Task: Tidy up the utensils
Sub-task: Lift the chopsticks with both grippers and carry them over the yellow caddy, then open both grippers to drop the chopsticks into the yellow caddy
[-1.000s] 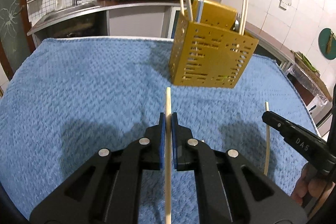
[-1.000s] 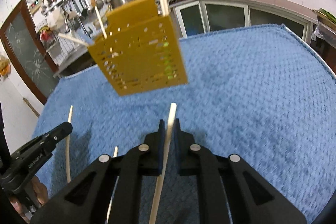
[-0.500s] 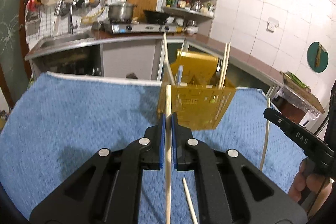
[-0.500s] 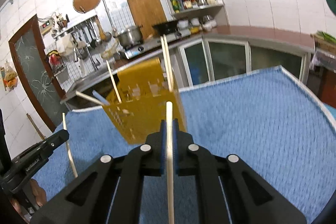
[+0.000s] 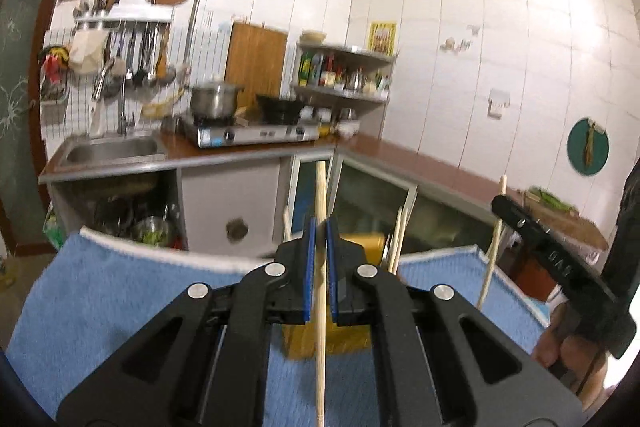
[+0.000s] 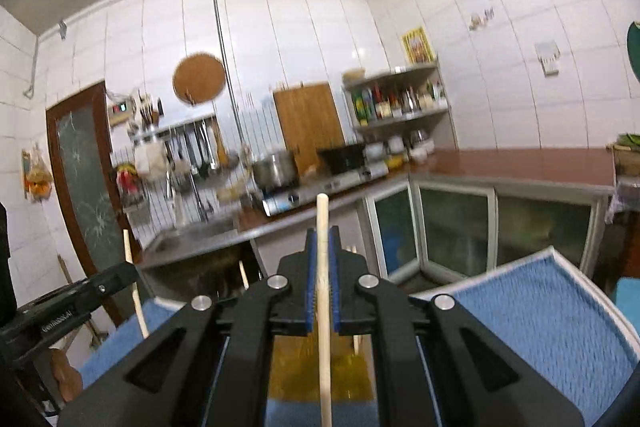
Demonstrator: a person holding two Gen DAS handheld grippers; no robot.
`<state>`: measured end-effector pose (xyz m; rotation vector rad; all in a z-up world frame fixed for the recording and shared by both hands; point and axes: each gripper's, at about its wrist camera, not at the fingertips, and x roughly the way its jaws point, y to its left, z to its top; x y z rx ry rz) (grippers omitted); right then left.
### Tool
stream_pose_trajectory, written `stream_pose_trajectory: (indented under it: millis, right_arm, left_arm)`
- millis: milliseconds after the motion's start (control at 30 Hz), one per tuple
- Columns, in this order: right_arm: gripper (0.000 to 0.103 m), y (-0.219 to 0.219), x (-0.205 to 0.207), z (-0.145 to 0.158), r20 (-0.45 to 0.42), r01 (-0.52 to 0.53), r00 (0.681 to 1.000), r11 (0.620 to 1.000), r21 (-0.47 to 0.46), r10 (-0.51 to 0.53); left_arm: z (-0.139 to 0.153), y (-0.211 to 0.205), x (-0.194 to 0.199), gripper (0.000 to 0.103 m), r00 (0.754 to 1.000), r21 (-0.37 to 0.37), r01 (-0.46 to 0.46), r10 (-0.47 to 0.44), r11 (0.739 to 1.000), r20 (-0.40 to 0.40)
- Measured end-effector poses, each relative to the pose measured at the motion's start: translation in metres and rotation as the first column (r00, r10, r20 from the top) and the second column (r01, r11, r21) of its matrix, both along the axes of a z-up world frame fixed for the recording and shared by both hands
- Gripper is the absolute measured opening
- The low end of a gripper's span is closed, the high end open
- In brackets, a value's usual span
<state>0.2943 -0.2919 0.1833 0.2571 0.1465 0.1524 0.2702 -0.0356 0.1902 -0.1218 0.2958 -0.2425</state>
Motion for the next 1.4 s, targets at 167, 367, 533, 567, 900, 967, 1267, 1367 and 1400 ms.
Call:
stream_pose_trajectory:
  millis: [167, 367, 533, 567, 900, 967, 1267, 1367, 1400]
  right_arm:
    - [0.006, 0.001, 0.014, 0.024, 0.102, 0.020, 0.995, 1.000, 0.015, -0.022]
    - [0.006, 0.002, 0.033, 0.044, 0.209, 0.033, 0.977, 0.999, 0.012, -0.035]
    - [0.006, 0.002, 0.052, 0.034, 0.246, 0.026, 0.969, 0.999, 0.024, -0.031]
    - [0.006, 0.003, 0.056, 0.029, 0.246, 0.025, 0.969, 0.999, 0.020, -0.029]
    - [0.006, 0.001, 0.085, -0.029, 0.163, 0.012, 0.987, 1.000, -0.012, -0.009]
    - [0.006, -0.001, 0.088, -0.039, 0.137, 0.000, 0.991, 1.000, -0.012, 0.001]
    - [0.006, 0.009, 0.094, -0.078, -0.007, -0.047, 0.999, 0.994, -0.097, 0.047]
    - [0.006, 0.010, 0.094, -0.090, -0.063, -0.054, 0.997, 0.993, -0.104, 0.047]
    - [0.006, 0.010, 0.094, -0.093, -0.088, -0.060, 0.995, 0.993, -0.105, 0.050]
  left_arm:
    - [0.030, -0.015, 0.016, 0.004, 0.988, -0.001, -0.040, 0.040, 0.999, 0.152]
    - [0.038, -0.032, 0.036, 0.004, 0.940, -0.026, -0.101, 0.103, 0.995, 0.324]
    - [0.022, -0.044, 0.066, 0.004, 0.945, -0.024, -0.089, 0.092, 0.996, 0.314]
    - [0.016, -0.046, 0.071, 0.004, 0.946, -0.019, -0.094, 0.095, 0.995, 0.310]
    - [-0.046, -0.055, 0.104, 0.004, 0.975, 0.059, -0.088, 0.074, 0.994, 0.210]
    - [-0.052, -0.055, 0.101, 0.004, 0.978, 0.070, -0.079, 0.064, 0.994, 0.198]
    - [-0.083, -0.054, 0.104, 0.004, 0.997, 0.113, -0.061, 0.054, 0.992, 0.063]
    - [-0.092, -0.048, 0.108, 0.004, 0.998, 0.102, -0.055, 0.055, 0.993, 0.003]
    - [-0.096, -0.045, 0.107, 0.004, 0.999, 0.088, -0.046, 0.049, 0.995, -0.023]
